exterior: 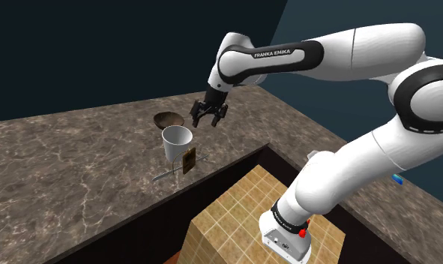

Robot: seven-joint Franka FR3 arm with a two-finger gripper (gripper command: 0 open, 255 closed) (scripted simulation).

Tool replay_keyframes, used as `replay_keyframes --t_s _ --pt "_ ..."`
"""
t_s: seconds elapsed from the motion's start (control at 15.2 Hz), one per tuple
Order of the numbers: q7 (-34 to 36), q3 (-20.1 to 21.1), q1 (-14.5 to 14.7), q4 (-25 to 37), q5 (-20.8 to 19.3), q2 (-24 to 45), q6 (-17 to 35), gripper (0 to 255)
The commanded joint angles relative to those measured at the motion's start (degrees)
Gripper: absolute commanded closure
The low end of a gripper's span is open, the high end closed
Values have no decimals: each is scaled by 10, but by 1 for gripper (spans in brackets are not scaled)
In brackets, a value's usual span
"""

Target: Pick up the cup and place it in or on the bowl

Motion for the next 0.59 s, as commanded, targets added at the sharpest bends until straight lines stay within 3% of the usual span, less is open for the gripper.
replay_keyframes --t_s 0.0,0.2,0.53 --pt "3 6 7 11 14 41 36 0" --pt "1 11 14 28 31 94 77 0" --pt "-4 16 19 11 40 117 117 0"
